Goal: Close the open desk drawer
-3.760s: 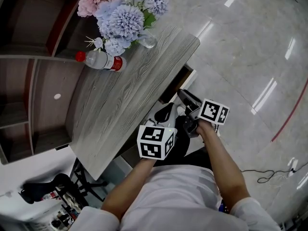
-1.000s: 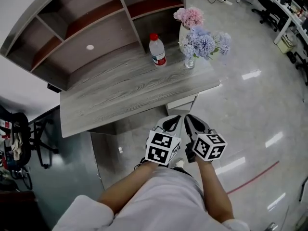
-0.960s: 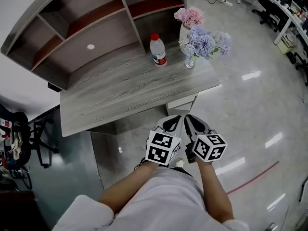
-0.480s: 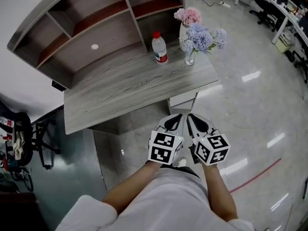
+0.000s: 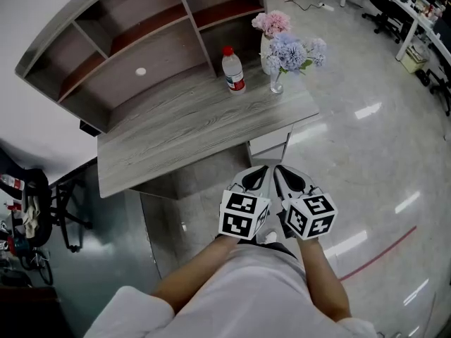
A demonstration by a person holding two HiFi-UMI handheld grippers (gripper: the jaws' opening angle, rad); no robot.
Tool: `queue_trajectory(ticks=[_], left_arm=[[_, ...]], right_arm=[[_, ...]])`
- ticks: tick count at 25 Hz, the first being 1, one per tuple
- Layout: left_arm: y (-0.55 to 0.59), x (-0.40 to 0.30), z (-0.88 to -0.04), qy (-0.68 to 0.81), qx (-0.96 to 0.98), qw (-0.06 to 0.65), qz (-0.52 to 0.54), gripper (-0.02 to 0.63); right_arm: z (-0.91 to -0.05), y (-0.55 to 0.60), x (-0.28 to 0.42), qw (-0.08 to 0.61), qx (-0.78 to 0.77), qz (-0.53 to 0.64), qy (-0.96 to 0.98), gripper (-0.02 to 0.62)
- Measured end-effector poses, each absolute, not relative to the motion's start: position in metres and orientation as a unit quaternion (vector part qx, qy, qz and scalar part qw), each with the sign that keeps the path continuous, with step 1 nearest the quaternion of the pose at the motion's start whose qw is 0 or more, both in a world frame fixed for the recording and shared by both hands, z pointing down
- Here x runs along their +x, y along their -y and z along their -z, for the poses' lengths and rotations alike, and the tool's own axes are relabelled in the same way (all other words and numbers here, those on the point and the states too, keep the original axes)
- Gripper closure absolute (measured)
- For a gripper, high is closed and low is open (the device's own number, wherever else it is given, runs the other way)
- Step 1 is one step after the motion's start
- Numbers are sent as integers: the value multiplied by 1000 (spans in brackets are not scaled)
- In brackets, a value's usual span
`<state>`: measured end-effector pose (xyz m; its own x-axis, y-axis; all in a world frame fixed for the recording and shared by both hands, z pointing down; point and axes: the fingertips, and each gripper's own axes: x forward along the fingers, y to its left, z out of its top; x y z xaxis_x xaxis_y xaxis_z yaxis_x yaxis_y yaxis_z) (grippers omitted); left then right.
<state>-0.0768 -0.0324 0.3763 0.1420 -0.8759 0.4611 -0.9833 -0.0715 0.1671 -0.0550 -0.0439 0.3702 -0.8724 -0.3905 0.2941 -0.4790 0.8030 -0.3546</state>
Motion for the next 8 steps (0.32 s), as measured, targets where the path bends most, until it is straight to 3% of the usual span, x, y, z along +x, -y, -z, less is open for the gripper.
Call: queue_trajectory(ticks=[8], left_arm=[[30,-74,-376,641,723,228,-117,603]], right_arm=[[-371,39,-53,104,234,-217,942,594]])
